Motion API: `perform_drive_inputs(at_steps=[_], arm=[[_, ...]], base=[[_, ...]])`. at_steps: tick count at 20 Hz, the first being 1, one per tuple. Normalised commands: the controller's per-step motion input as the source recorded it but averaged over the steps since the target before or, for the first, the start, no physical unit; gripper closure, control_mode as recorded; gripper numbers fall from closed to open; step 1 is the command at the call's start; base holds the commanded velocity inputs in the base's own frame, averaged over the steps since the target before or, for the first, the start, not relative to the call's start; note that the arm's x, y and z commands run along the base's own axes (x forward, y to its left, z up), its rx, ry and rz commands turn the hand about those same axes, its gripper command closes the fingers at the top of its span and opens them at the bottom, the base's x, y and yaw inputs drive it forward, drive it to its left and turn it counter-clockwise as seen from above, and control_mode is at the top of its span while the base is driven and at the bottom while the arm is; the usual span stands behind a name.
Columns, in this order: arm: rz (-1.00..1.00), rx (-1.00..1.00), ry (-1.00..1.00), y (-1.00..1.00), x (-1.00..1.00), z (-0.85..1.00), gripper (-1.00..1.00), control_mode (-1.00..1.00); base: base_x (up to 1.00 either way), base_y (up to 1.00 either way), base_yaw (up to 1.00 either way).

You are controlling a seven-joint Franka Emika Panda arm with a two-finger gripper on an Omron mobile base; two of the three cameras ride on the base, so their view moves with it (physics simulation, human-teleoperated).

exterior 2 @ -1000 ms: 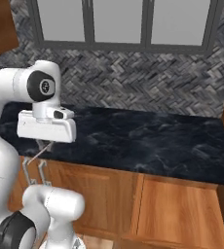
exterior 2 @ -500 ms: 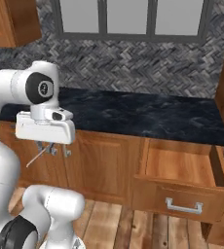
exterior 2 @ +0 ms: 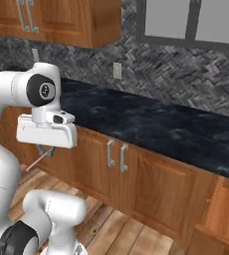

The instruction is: Take a straw from the drawer in front and place it inside the glass cup on the dining counter.

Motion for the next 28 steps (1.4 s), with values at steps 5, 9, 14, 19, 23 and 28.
perform_drive_inputs(at_steps=[5, 9, 14, 19, 23, 28], arm=[[0.00, 0.00, 0.00, 0.00, 0.00, 0.00, 1.00, 1.00], [0.00, 0.00, 0.00, 0.00, 0.00, 0.00, 1.00, 1.00], [0.00, 0.00, 0.00, 0.00, 0.00, 0.00, 1.00, 1.00], [0.00, 0.00, 0.00, 0.00, 0.00, 0.00, 1.00, 1.00], [0.00, 0.00, 0.00, 0.00, 0.00, 0.00, 1.00, 1.00], [0.00, 0.00, 0.00, 0.00, 0.00, 0.00, 1.00, 1.00]], base=[[0.00, 0.40, 0.77], [0.00, 0.46, 0.75], [0.00, 0.46, 0.75], [0.00, 0.46, 0.74], [0.00, 0.41, 0.72], [0.00, 0.43, 0.69]])
